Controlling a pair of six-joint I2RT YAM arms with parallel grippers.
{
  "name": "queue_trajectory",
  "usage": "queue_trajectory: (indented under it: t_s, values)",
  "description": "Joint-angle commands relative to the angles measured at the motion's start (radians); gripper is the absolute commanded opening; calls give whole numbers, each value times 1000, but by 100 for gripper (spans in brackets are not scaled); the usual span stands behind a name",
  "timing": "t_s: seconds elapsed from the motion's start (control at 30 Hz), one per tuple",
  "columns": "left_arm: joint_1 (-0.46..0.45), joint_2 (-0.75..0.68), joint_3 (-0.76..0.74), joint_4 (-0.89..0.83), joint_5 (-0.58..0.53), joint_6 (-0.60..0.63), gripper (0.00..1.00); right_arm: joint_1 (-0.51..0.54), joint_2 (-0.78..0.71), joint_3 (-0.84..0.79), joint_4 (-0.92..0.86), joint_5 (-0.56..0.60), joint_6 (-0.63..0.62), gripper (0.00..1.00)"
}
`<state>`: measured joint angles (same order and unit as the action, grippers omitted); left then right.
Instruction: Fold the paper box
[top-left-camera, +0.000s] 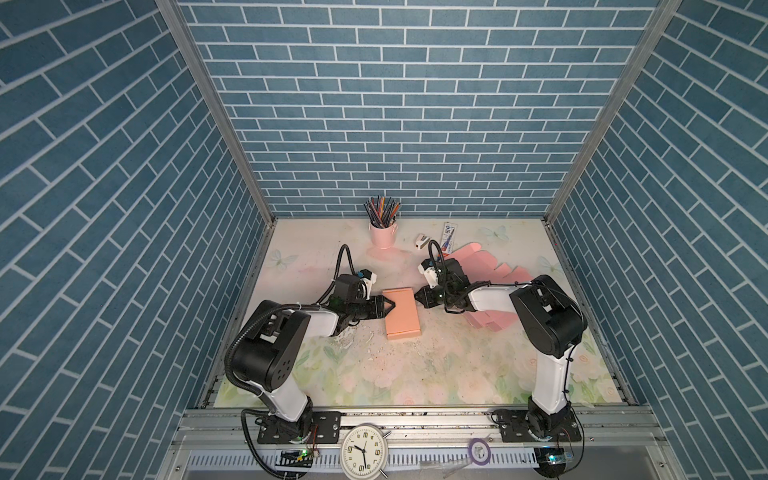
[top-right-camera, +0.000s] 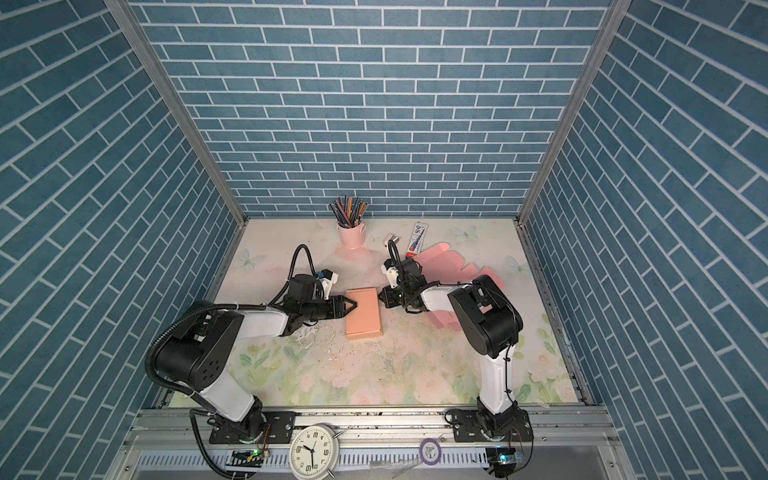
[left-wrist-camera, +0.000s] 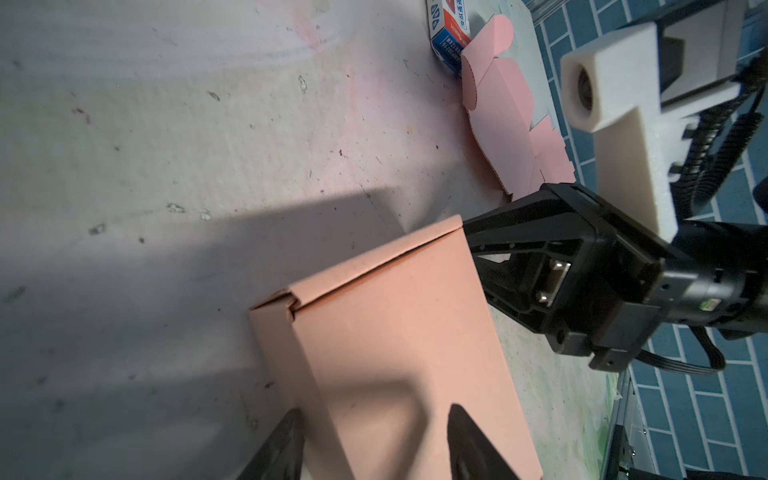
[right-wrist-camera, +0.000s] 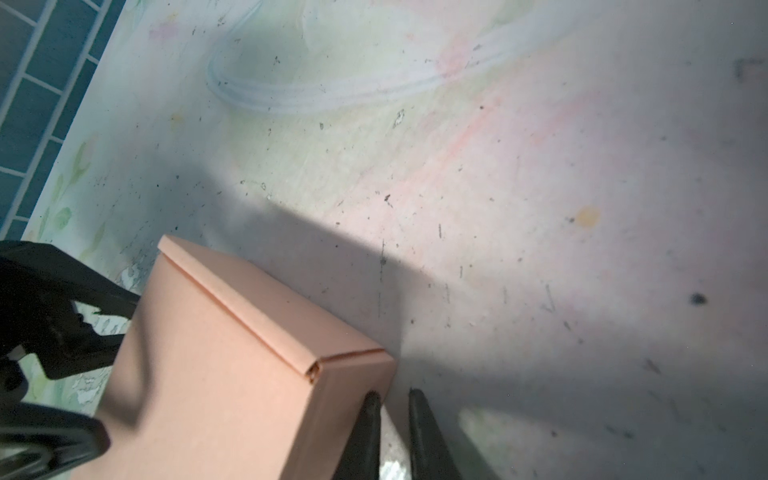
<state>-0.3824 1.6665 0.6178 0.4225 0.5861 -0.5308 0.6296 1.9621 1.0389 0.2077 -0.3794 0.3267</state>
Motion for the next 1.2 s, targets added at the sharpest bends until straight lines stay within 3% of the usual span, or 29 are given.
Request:
queue_trajectory:
  t_s: [0.0,0.3,0.63,0.9,1.17]
  values:
    - [-33,20,35,41,33,9,56,61,5,24,34,-102,32,17]
    - [-28,7,15,38,23,9,57,41,-52,-38,9,-54,1,17]
    - [8,-109,-129,15,-16,-3,82,11,-216,-201,-33,59,-14,28]
    - [-78,-260,-207,-74,-58,0,79,54,-301,-315,-22,79,26,26]
    - [-171,-287,-244,-37,-102,-60,73,137,-306,-352,15,97,81,24]
